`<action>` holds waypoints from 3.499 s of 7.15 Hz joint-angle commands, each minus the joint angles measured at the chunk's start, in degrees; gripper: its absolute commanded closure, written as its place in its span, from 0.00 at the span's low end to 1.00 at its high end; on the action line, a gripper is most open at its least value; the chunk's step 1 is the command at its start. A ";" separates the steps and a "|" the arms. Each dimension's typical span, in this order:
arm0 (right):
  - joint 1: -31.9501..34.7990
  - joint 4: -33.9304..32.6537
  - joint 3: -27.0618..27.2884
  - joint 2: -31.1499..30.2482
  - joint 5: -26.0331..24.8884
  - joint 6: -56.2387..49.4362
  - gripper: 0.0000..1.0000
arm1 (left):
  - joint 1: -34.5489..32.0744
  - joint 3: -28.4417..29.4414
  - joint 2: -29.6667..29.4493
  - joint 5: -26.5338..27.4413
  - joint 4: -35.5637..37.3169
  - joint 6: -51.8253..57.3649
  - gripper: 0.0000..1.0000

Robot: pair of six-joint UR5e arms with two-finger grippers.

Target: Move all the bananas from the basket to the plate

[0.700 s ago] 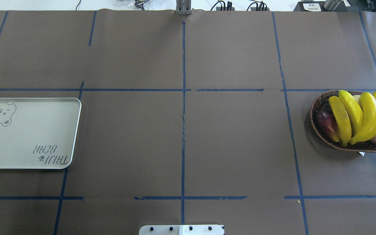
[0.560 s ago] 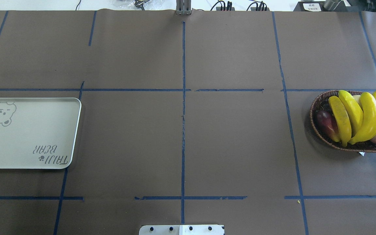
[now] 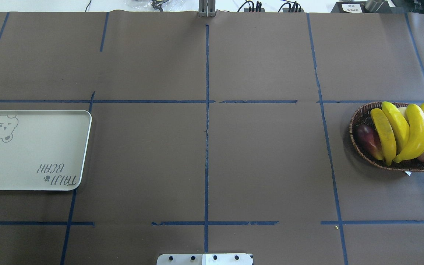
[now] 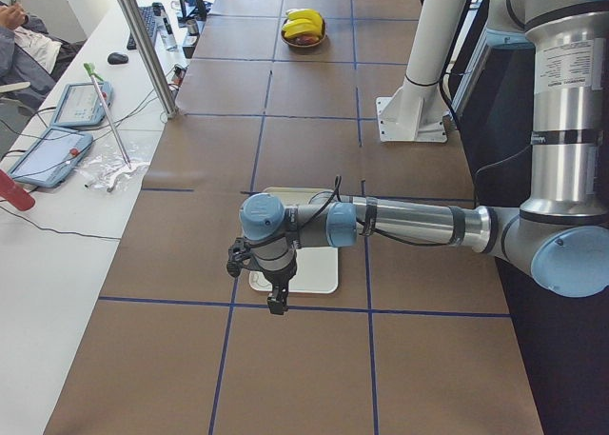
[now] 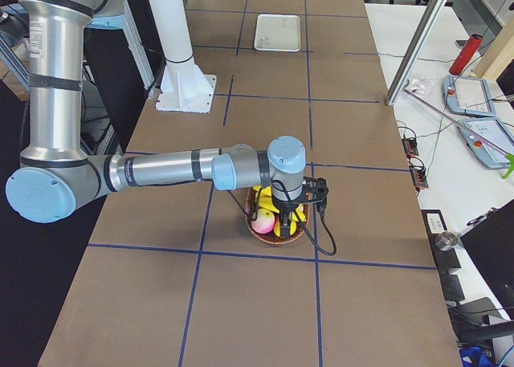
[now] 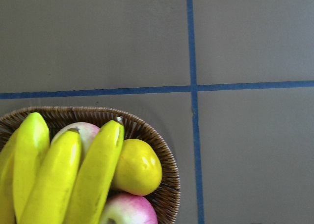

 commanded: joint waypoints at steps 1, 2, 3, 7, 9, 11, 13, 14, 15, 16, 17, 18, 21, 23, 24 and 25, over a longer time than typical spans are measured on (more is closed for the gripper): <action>-6.73 0.29 6.23 0.58 -0.34 12.74 0.00 | 0.12 0.72 -0.09 -0.07 -0.09 -0.18 0.00; -8.76 4.21 6.34 1.02 -0.43 18.46 0.00 | 0.21 0.90 -0.18 -0.07 -0.09 -0.18 0.00; -12.00 9.38 6.34 0.94 -4.00 28.26 0.00 | 0.21 0.82 -0.10 -0.16 -0.09 -0.18 0.00; -17.91 14.18 5.55 -1.96 -7.73 38.38 0.00 | 0.21 0.55 -0.09 -0.33 -0.09 -0.18 0.00; -21.16 14.27 5.64 -3.89 -7.73 38.29 0.00 | 0.21 0.55 -0.18 -0.42 -0.09 -0.18 0.00; -23.54 14.27 5.73 -5.82 -8.60 37.76 0.05 | 0.30 0.47 -0.18 -0.42 -0.09 -0.18 0.00; -25.48 14.18 5.64 -5.75 -10.98 37.76 0.13 | 0.30 0.55 -0.18 -0.42 -0.09 -0.18 0.00; -25.57 14.18 5.64 -5.66 -10.89 37.85 0.29 | 0.30 0.73 -0.27 -0.42 -0.09 -0.18 0.00; -25.75 14.18 5.73 -5.57 -10.81 37.67 0.49 | 0.30 0.82 -0.27 -0.42 -0.09 -0.09 0.00; -25.83 14.18 5.82 -5.57 -10.89 37.67 0.68 | 0.30 0.90 -0.27 -0.42 -0.09 -0.09 0.00; -25.83 14.18 5.99 -5.57 -10.89 37.67 0.86 | 0.30 0.91 -0.27 -0.42 -0.09 -0.18 0.00; -25.75 14.18 6.51 -5.57 -10.89 37.67 0.99 | 0.39 0.91 -0.27 -0.42 -0.09 -0.18 0.00; -21.55 13.39 11.43 -5.83 -10.10 36.63 1.00 | 0.30 -0.05 -0.27 -0.16 -0.09 0.00 0.00; -20.83 13.57 12.59 -0.43 -10.97 36.53 1.00 | 0.30 -2.07 -1.14 -0.07 -0.18 -0.18 0.00; -21.26 13.65 11.19 4.92 -10.28 36.70 0.99 | 0.30 -2.78 -3.76 -0.07 -0.18 -0.18 0.00; -23.18 13.74 9.96 9.33 -10.36 37.23 0.99 | 0.39 -1.31 -8.14 0.19 -0.70 -0.18 0.00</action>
